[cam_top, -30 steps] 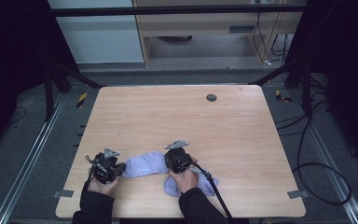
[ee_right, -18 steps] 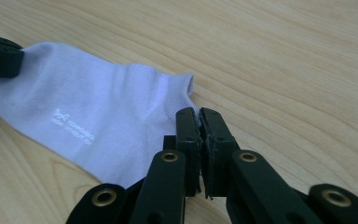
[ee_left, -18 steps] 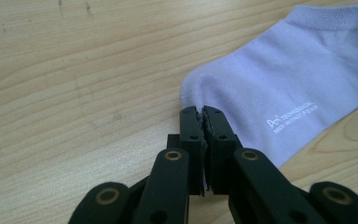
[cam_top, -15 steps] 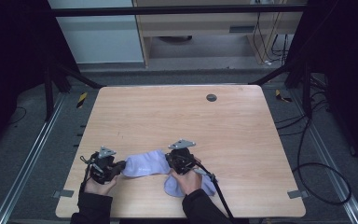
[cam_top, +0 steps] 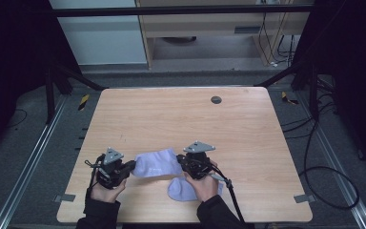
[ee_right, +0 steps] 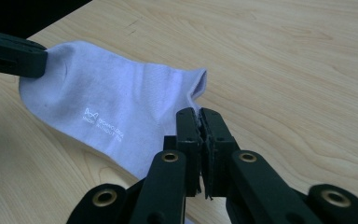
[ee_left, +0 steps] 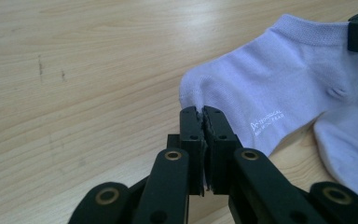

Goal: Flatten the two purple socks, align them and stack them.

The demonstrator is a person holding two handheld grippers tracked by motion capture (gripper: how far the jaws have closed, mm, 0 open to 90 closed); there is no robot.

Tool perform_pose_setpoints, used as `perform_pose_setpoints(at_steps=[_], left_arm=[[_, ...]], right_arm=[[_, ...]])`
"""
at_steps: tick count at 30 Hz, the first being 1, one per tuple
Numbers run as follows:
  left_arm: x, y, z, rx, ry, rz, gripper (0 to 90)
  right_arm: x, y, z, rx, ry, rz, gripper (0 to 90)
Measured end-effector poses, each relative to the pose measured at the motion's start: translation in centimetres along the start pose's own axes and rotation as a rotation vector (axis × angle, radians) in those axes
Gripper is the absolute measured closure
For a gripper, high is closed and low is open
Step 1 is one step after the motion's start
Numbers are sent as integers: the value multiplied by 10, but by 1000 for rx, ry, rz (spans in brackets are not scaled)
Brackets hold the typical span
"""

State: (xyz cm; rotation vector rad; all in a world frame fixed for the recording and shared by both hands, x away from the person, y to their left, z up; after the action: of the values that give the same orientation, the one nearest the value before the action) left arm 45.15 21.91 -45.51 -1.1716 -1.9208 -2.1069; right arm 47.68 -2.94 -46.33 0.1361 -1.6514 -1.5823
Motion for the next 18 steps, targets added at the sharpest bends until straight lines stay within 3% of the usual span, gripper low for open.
perform_pose_setpoints(at_steps=[6,18], left_arm=[[0,4,-14,-12,-28,-6,870],[-7,9,-60,-72,-94,11,869]], right_arm=[[21,0,-9,24,-6,-4,874],[70,-7,-23,39,-22,3,873]])
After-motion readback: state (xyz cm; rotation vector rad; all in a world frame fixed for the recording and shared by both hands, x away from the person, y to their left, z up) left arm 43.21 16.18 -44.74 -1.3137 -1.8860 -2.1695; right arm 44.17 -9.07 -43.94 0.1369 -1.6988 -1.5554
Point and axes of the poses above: each handheld gripper's, and its own axes: x roughly backward along the jaws, y roughly out of its top, z roughly to its left, the point moved 3 cm from there along -x, roughly forward along the jaws, and after that the axes turned 6 degrees about -z, right-handed, at the moved point
